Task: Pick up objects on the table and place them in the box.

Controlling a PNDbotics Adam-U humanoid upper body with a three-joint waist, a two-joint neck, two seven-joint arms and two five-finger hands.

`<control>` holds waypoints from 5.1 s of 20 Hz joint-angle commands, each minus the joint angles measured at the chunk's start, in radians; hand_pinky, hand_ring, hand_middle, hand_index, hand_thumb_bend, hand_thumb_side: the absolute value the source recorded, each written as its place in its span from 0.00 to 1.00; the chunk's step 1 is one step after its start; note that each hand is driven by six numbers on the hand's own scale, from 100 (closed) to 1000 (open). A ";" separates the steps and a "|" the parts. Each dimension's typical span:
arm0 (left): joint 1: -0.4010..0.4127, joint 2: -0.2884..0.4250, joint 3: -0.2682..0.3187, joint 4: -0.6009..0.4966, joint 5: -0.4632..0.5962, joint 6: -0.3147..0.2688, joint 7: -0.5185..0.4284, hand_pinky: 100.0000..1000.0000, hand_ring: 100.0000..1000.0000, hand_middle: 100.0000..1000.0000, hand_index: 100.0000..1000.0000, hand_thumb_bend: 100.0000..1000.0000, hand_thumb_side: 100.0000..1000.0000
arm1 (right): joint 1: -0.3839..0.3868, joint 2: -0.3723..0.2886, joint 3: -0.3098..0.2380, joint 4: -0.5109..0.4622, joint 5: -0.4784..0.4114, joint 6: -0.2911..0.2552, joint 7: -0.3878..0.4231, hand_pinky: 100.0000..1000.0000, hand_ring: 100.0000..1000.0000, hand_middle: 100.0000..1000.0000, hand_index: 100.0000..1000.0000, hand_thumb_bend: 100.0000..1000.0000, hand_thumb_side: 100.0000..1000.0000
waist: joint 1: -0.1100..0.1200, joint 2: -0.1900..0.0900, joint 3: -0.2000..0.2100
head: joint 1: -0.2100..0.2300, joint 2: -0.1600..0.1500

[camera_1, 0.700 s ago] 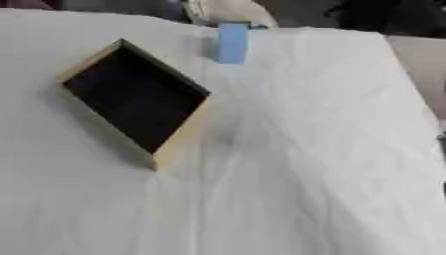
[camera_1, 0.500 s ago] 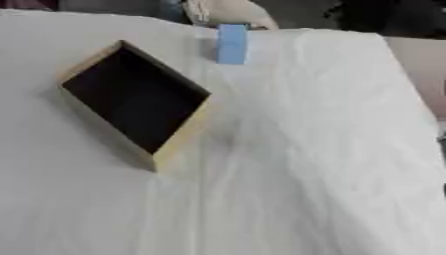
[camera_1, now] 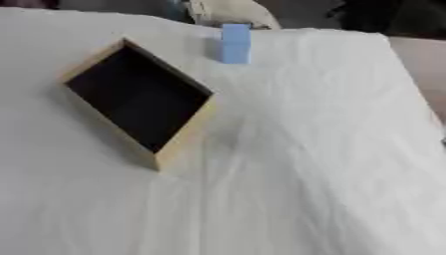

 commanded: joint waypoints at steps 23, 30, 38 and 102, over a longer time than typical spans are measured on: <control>-0.017 0.048 -0.028 -0.016 0.011 0.004 -0.043 0.63 0.65 0.70 0.71 0.15 0.88 | -0.377 -0.536 0.185 0.405 0.369 0.355 0.285 0.88 0.91 0.86 0.90 0.00 1.00 | -0.025 -0.055 0.050 | -0.042 0.029; -0.017 0.060 -0.038 -0.016 0.016 0.002 -0.057 0.63 0.65 0.70 0.71 0.15 0.88 | -0.547 -0.470 0.294 0.574 0.474 0.341 0.390 0.91 0.97 0.91 0.95 0.00 1.00 | -0.034 -0.066 0.062 | -0.063 0.032; -0.014 0.067 -0.040 -0.016 0.017 0.001 -0.061 0.63 0.65 0.70 0.71 0.15 0.87 | -0.684 -0.388 0.415 0.758 0.587 0.232 0.503 0.94 1.00 0.93 0.98 0.20 1.00 | -0.034 -0.070 0.056 | -0.075 0.024; -0.013 0.048 -0.040 -0.016 0.022 0.011 -0.077 0.62 0.64 0.69 0.70 0.09 0.78 | -0.915 -0.153 0.297 1.297 1.107 -0.280 0.725 1.00 1.00 0.94 1.00 0.37 0.69 | -0.052 -0.092 0.143 | -0.072 0.035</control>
